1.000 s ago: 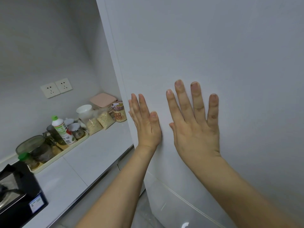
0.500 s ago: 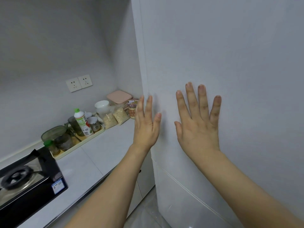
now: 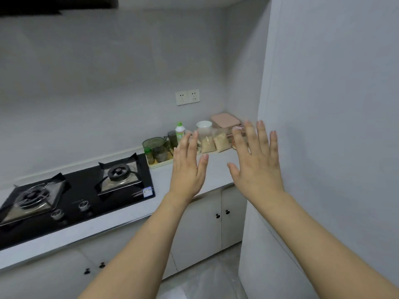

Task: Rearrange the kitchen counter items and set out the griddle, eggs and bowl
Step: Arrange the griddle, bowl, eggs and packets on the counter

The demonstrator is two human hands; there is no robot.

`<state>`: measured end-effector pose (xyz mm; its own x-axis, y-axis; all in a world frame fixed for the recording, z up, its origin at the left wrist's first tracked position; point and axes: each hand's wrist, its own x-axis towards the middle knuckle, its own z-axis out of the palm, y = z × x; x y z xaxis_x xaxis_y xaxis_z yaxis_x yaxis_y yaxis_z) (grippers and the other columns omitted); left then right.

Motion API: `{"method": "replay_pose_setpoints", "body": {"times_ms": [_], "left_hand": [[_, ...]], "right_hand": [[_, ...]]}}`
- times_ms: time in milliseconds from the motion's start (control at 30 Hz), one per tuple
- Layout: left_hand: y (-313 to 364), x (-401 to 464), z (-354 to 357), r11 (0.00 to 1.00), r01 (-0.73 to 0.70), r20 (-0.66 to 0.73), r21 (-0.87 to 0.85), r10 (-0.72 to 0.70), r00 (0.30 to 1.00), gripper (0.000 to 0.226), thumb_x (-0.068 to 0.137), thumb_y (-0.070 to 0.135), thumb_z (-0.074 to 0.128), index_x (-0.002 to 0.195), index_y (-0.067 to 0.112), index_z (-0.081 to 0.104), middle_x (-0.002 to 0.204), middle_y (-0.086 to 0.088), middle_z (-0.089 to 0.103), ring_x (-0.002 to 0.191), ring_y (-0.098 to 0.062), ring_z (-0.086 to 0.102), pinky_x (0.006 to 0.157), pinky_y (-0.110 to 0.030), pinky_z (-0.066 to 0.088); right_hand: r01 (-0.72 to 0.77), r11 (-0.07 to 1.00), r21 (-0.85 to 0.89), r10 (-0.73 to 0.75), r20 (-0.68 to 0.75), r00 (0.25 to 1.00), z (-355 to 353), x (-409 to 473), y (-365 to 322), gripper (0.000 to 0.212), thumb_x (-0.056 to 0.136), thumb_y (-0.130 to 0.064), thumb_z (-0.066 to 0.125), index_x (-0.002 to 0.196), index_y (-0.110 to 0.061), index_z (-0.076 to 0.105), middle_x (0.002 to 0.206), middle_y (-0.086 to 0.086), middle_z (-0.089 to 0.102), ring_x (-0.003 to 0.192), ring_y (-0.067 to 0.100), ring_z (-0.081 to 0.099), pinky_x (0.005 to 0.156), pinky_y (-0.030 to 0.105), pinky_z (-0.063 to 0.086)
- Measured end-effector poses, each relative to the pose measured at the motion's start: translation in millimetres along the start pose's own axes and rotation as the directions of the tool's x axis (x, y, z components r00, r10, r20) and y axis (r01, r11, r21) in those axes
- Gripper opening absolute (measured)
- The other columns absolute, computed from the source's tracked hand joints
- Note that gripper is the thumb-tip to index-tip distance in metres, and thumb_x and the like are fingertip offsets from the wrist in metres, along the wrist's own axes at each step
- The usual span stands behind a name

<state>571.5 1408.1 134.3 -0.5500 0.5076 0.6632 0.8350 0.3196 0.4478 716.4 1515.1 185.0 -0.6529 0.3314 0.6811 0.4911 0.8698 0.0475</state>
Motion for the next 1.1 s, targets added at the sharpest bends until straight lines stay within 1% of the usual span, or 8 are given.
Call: {"method": "replay_pose_setpoints", "body": {"times_ms": [133, 267, 333, 467, 600, 800, 967, 1100], "left_hand": [[-2.2, -45.7, -44.5, 0.986, 0.13, -0.03, 0.105, -0.127, 0.991, 0.057, 0.103, 0.038, 0.036, 0.154, 0.02, 0.018, 0.161, 0.001, 0.012, 0.148, -0.015, 0.008, 0.119, -0.051, 0.017], [-7.3, -100.9, -94.1, 0.953, 0.204, -0.09, 0.223, -0.188, 0.978, 0.057, 0.102, 0.042, 0.032, 0.154, 0.021, 0.019, 0.16, 0.001, 0.017, 0.148, -0.016, 0.012, 0.12, -0.048, 0.015], [-10.2, -123.3, -116.8, 0.936, 0.26, -0.141, 0.238, -0.232, 0.963, 0.058, 0.101, 0.042, 0.032, 0.154, 0.02, 0.02, 0.16, 0.001, 0.017, 0.147, -0.016, 0.013, 0.121, -0.043, 0.012], [-23.6, -169.0, -170.5, 0.887, 0.365, -0.229, 0.282, -0.307, 0.924, 0.057, 0.102, 0.036, 0.038, 0.153, 0.02, 0.019, 0.16, 0.0, 0.017, 0.146, -0.02, 0.016, 0.117, -0.053, 0.02], [-41.2, -211.9, -219.4, 0.833, 0.457, -0.316, 0.311, -0.363, 0.877, 0.057, 0.101, 0.038, 0.036, 0.153, 0.019, 0.021, 0.159, 0.0, 0.019, 0.146, -0.018, 0.017, 0.115, -0.055, 0.023], [-80.8, -266.0, -303.3, 0.733, 0.579, -0.409, 0.356, -0.435, 0.802, 0.059, 0.1, 0.043, 0.03, 0.153, 0.019, 0.022, 0.159, 0.0, 0.02, 0.146, -0.016, 0.015, 0.118, -0.049, 0.018], [-122.7, -309.2, -374.6, 0.645, 0.667, -0.496, 0.373, -0.469, 0.731, 0.056, 0.102, 0.038, 0.034, 0.152, 0.016, 0.024, 0.158, -0.005, 0.024, 0.145, -0.017, 0.017, 0.119, -0.042, 0.017], [-153.6, -342.2, -421.1, 0.613, 0.698, -0.5, 0.37, -0.502, 0.706, 0.055, 0.103, 0.038, 0.034, 0.153, 0.019, 0.02, 0.158, -0.002, 0.026, 0.147, -0.016, 0.017, 0.119, -0.047, 0.017]], "right_hand": [[0.09, 0.986, 0.14, -0.092, 0.005, 0.996, -6.8, -21.6, -32.2, 0.085, 0.074, -0.033, 0.075, 0.146, -0.009, 0.036, 0.156, 0.017, 0.022, 0.145, 0.037, 0.015, 0.116, 0.052, 0.007], [0.189, 0.944, 0.272, -0.208, 0.043, 0.977, -16.8, -47.4, -75.6, 0.085, 0.078, -0.036, 0.072, 0.148, -0.012, 0.032, 0.158, 0.015, 0.018, 0.146, 0.034, 0.007, 0.117, 0.048, 0.0], [0.238, 0.921, 0.309, -0.27, 0.066, 0.961, -22.1, -58.4, -96.9, 0.083, 0.079, -0.037, 0.071, 0.148, -0.012, 0.033, 0.158, 0.015, 0.019, 0.146, 0.034, 0.009, 0.117, 0.048, 0.0], [0.324, 0.853, 0.409, -0.379, 0.061, 0.923, -36.0, -74.4, -150.5, 0.08, 0.081, -0.038, 0.07, 0.148, -0.013, 0.033, 0.158, 0.013, 0.02, 0.146, 0.033, 0.013, 0.117, 0.047, 0.002], [0.42, 0.775, 0.473, -0.498, 0.048, 0.866, -45.8, -87.4, -207.2, 0.079, 0.082, -0.038, 0.069, 0.148, -0.014, 0.032, 0.158, 0.011, 0.02, 0.147, 0.032, 0.013, 0.118, 0.049, 0.004], [0.497, 0.665, 0.558, -0.585, -0.025, 0.811, -55.9, -97.2, -311.0, 0.078, 0.077, -0.033, 0.073, 0.144, -0.012, 0.039, 0.156, 0.014, 0.025, 0.144, 0.036, 0.021, 0.116, 0.052, 0.012], [0.55, 0.575, 0.605, -0.648, -0.073, 0.758, -65.2, -108.1, -398.1, 0.075, 0.079, -0.031, 0.071, 0.143, -0.011, 0.04, 0.155, 0.015, 0.028, 0.143, 0.037, 0.024, 0.116, 0.054, 0.015], [0.559, 0.522, 0.644, -0.677, -0.085, 0.731, -71.0, -118.2, -463.8, 0.074, 0.077, -0.029, 0.071, 0.142, -0.009, 0.042, 0.153, 0.016, 0.03, 0.141, 0.038, 0.026, 0.115, 0.055, 0.017]]}}
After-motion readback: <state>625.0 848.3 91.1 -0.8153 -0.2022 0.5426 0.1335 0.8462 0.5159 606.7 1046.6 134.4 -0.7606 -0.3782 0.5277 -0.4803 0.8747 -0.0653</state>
